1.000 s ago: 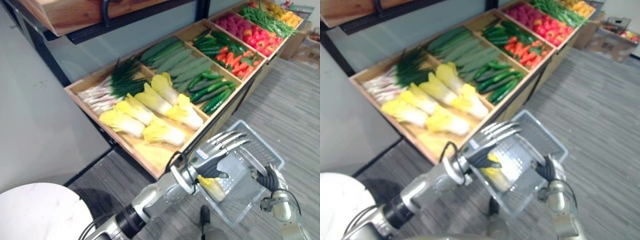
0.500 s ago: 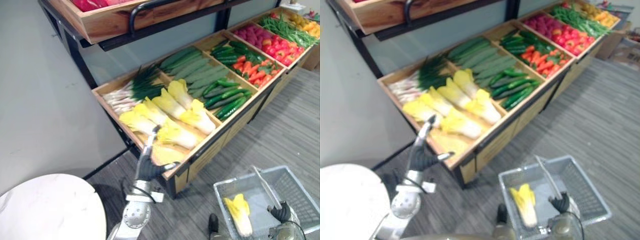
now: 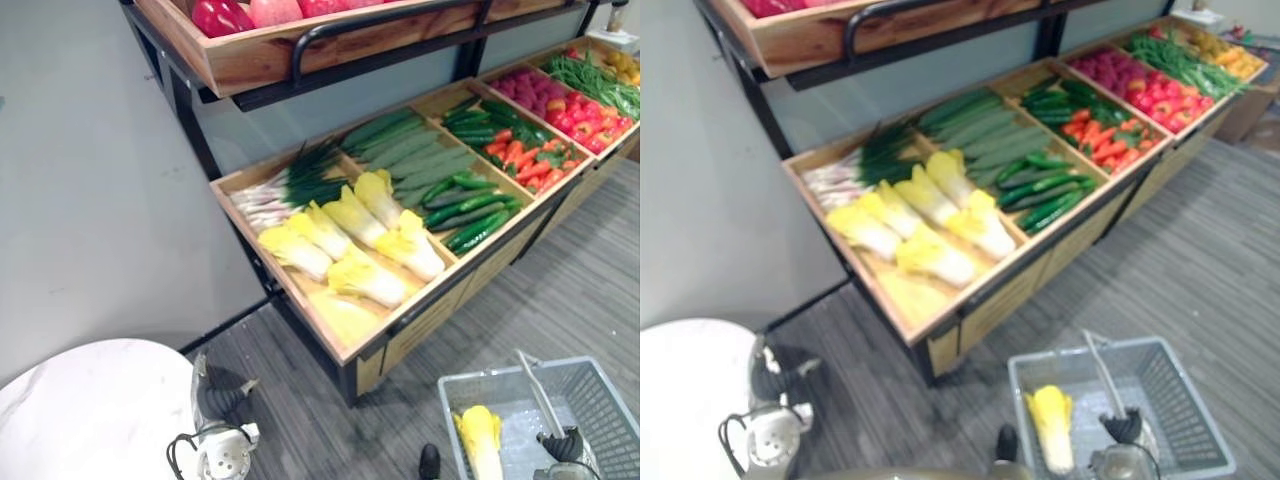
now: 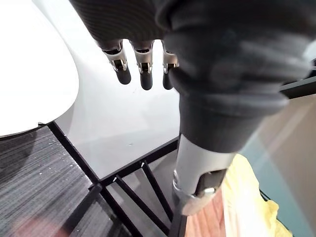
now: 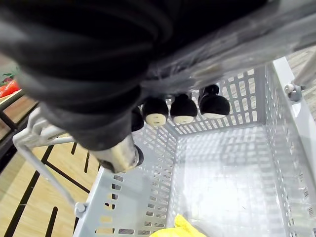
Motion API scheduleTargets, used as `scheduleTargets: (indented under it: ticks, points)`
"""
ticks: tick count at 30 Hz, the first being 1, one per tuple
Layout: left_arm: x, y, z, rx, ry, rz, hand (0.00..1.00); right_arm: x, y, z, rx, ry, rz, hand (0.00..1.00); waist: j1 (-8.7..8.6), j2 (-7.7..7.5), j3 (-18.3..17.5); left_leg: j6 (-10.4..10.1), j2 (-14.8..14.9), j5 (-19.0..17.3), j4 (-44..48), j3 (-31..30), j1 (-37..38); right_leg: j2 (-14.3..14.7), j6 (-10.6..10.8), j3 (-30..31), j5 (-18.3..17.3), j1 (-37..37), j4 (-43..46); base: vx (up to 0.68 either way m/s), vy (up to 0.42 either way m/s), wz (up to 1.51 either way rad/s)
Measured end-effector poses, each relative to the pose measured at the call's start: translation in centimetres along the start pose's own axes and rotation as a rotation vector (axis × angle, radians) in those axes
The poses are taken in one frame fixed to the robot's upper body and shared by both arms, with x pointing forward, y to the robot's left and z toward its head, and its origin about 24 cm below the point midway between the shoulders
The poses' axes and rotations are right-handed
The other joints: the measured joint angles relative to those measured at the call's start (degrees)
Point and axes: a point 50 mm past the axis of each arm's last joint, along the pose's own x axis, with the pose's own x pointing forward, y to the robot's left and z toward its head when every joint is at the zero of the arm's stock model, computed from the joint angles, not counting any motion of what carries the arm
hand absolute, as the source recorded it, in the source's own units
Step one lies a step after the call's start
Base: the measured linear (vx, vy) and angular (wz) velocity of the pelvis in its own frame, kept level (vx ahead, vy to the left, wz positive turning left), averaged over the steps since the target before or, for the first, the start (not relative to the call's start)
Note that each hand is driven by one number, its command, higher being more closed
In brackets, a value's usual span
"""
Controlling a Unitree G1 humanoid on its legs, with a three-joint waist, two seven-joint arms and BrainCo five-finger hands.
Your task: Pick vegetable in the basket
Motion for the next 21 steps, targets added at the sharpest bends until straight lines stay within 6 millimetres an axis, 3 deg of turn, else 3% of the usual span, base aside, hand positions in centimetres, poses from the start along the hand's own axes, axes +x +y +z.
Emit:
scheduleTargets:
  ticks: [5, 8, 9, 10, 16, 18, 20, 21]
  points:
    - [-0.4, -0.3, -1.8, 0.038, 0.078, -0.020, 0.00, 0.1, 0.1, 0.1, 0.004, 0.001, 0.002, 1.00, 0.10, -0.04, 0.0, 0.1, -0.2, 0.4, -0.8, -0.1, 0.5, -0.1, 0.1, -0.2, -0.1, 0.2, 0.0, 0.01, 0.003, 0.01]
    - [-1.6, -1.5, -6.1, 0.137, 0.288, -0.115, 0.00, 0.2, 0.2, 0.3, 0.010, 0.003, 0.003, 1.00, -0.04, -0.31, 0.2, 0.0, -0.2, 0.2, -0.5, 0.0, 1.2, -0.1, 0.3, -0.2, -0.5, 1.0, 0.0, 0.00, 0.000, 0.00]
    - [-1.9, -1.5, -6.6, 0.148, 0.312, -0.125, 0.00, 0.2, 0.2, 0.4, 0.013, 0.004, 0.001, 1.00, -0.04, -0.33, 0.3, 0.0, -0.2, 0.0, 0.1, 0.1, 1.1, -0.1, 0.4, -0.1, -0.6, 1.0, 0.0, 0.00, 0.000, 0.00]
    - [-2.2, -1.4, -7.1, 0.160, 0.339, -0.134, 0.00, 0.4, 0.2, 0.4, 0.021, 0.014, -0.011, 1.00, 0.04, -0.95, 1.0, 0.0, 0.1, -1.4, 2.9, 0.0, 0.0, -0.1, 0.8, -0.1, -1.3, 1.2, 0.3, 0.00, 0.000, 0.00]
    - [-3.1, -0.8, -8.4, 0.198, 0.385, -0.157, 0.00, 0.8, -0.5, 0.9, 0.079, 0.021, -0.056, 1.00, 0.27, -0.84, 2.9, 1.7, 0.2, -7.4, 13.7, 1.9, -4.3, -0.6, 2.4, 3.1, 0.3, 0.3, 0.4, -0.05, 0.109, -0.19]
    - [-2.5, -0.4, -8.2, 0.222, 0.361, -0.158, 0.00, 0.9, -0.8, 1.5, 0.105, -0.001, -0.077, 1.00, 0.16, -1.09, 3.0, 2.7, -0.3, -8.7, 16.4, 4.1, -7.2, -1.3, 3.0, 6.0, 2.0, -3.5, 1.6, -0.12, 0.184, -0.58]
    - [-1.5, -0.2, -7.6, 0.255, 0.317, -0.161, 0.00, 0.9, -0.9, 2.1, 0.122, -0.022, -0.092, 1.00, 0.01, -1.20, 3.2, 3.9, -0.3, -8.9, 17.7, 6.9, -9.4, -1.0, 3.9, 6.8, 7.6, -7.8, 2.0, -0.15, 0.119, -0.77]
    - [-0.9, 0.3, -7.4, 0.265, 0.298, -0.150, 0.00, 1.0, -0.7, 3.4, 0.144, -0.056, -0.091, 1.00, 0.25, 0.05, 4.8, 5.7, 1.9, -7.3, 16.0, 10.3, -8.7, 0.1, 0.8, 5.1, 10.0, -8.8, 3.1, -0.15, 0.045, -0.67]
